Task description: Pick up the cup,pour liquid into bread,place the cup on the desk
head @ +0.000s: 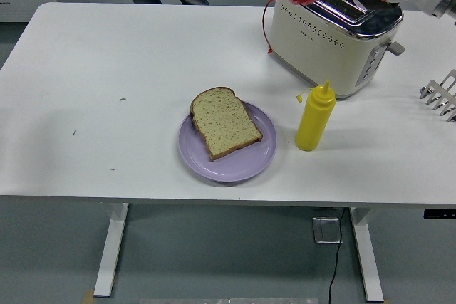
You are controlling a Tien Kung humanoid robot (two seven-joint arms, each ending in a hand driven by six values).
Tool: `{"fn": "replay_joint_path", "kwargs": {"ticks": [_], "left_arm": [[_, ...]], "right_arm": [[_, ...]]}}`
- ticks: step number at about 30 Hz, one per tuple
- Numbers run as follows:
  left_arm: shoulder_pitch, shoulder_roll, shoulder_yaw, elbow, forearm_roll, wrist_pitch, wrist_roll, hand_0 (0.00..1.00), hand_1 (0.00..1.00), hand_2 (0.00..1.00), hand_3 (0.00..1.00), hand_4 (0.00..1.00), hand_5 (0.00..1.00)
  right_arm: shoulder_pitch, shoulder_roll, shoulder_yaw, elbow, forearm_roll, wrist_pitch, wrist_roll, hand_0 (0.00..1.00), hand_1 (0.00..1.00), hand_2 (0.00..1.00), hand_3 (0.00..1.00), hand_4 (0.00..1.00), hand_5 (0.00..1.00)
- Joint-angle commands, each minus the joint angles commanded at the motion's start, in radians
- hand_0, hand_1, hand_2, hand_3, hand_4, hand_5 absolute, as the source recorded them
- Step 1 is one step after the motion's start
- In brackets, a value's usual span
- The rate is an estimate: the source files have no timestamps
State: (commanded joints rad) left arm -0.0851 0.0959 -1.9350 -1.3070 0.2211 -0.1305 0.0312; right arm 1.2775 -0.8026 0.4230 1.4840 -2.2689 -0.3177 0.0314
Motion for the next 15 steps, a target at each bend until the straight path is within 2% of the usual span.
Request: {"fn": "replay_joint_path", "kwargs": {"ticks": [2, 8, 13, 15], "left_arm": [[-0.002, 0.001, 0.0, 0.0, 0.0, 0.0, 0.0, 0.826, 0.818, 0.861, 0.819, 0.653, 0.998], [-0.005, -0.003, 0.001, 0.002, -0.001, 0.0, 0.0, 0.826, 0.818, 0.861, 0.819, 0.654, 0.998], [-0.005, 0.002, -0.001, -0.001, 0.0, 0.0, 0.0, 0.826, 0.819, 0.861, 0.819, 0.653, 0.998], [-0.005, 0.002, -0.002, -0.001, -0.001, 0.0, 0.0, 0.826, 0.819, 0.861, 0.819, 0.653, 0.998]], "right_arm": [[-0.011, 0.0, 0.053, 0.015, 0.0, -0.002, -0.003, 0.296, 0.421, 0.468, 0.533, 0.489, 0.002], [0.0, 0.023, -0.081, -0.019, 0.0, 0.014, 0.013, 0.294, 0.422, 0.468, 0.532, 0.485, 0.002], [0.008, 0.006, 0.058, 0.023, 0.0, 0.004, -0.007, 0.293, 0.423, 0.469, 0.534, 0.48, 0.002], [0.013, 0.006, 0.08, 0.034, 0.0, 0.003, -0.009, 0.293, 0.423, 0.469, 0.534, 0.48, 0.002]]}}
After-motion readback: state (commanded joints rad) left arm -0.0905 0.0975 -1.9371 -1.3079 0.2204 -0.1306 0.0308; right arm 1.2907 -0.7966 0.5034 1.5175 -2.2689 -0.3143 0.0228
